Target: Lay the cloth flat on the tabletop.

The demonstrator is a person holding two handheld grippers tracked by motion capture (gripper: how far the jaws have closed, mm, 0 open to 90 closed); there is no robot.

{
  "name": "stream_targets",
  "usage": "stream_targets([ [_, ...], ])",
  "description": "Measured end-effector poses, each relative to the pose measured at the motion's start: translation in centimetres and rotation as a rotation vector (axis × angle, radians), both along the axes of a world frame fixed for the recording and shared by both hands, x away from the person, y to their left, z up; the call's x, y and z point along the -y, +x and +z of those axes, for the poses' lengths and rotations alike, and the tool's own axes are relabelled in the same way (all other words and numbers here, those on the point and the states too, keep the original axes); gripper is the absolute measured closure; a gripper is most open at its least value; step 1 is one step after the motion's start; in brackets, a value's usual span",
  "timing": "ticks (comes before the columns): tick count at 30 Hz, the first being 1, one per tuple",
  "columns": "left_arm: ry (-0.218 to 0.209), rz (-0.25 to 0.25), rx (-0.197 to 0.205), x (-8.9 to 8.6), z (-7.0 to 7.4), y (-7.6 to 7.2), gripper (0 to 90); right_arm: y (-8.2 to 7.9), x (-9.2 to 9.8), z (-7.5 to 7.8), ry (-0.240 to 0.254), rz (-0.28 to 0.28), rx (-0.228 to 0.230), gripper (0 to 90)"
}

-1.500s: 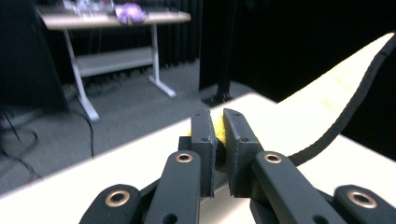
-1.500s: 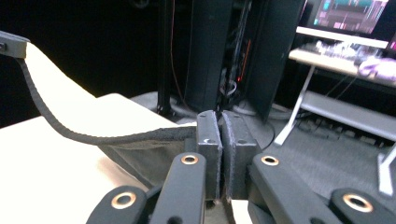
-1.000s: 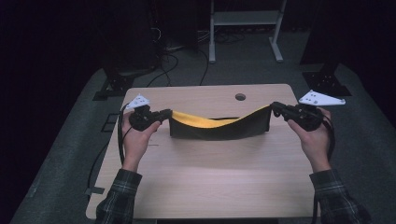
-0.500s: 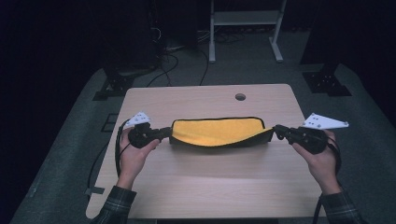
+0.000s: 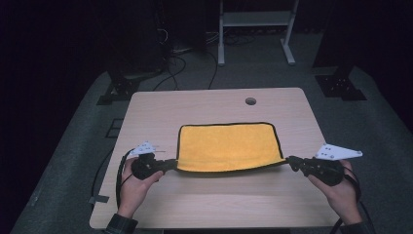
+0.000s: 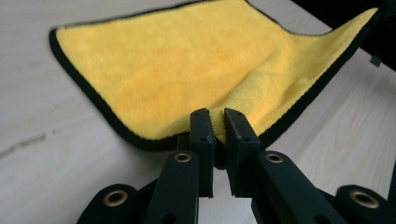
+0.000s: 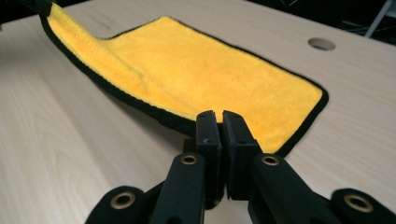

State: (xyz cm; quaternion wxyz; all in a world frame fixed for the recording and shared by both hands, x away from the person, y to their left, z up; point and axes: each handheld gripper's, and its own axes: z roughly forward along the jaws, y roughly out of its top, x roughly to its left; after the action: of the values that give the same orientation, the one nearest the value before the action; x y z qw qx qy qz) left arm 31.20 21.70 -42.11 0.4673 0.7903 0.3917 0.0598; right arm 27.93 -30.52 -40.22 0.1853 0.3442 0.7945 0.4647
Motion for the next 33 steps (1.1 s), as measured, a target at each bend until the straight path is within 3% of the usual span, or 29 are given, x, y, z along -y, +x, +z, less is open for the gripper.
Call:
stream_targets([
  [9, 0.061, -0.016, -0.060, 0.7, -1.8, -2.6, 82.1, -2.6, 0.4, -2.0, -0.018, 0.014, -0.061, 85.5],
  [15, 0.089, -0.024, -0.099, 0.8, -2.9, -3.5, 79.3, -3.9, 0.7, -3.6, -0.035, 0.023, -0.114, 85.4],
  [21, 0.194, -0.022, -0.129, 1.1, -4.1, -3.3, 73.8, -4.1, 0.4, -5.1, -0.102, 0.038, -0.163, 84.9],
  [22, 0.226, -0.017, -0.129, 1.1, -4.3, -3.3, 72.7, -4.1, 0.3, -5.3, -0.111, 0.038, -0.168, 84.8],
  [29, 0.244, -0.003, -0.111, 0.8, -4.2, -3.5, 63.1, -4.0, 0.3, -5.9, -0.144, 0.051, -0.200, 81.1],
  [33, 0.221, 0.001, -0.067, 0.2, -3.9, -3.6, 52.5, -4.0, 0.7, -5.9, -0.112, 0.052, -0.181, 65.8],
])
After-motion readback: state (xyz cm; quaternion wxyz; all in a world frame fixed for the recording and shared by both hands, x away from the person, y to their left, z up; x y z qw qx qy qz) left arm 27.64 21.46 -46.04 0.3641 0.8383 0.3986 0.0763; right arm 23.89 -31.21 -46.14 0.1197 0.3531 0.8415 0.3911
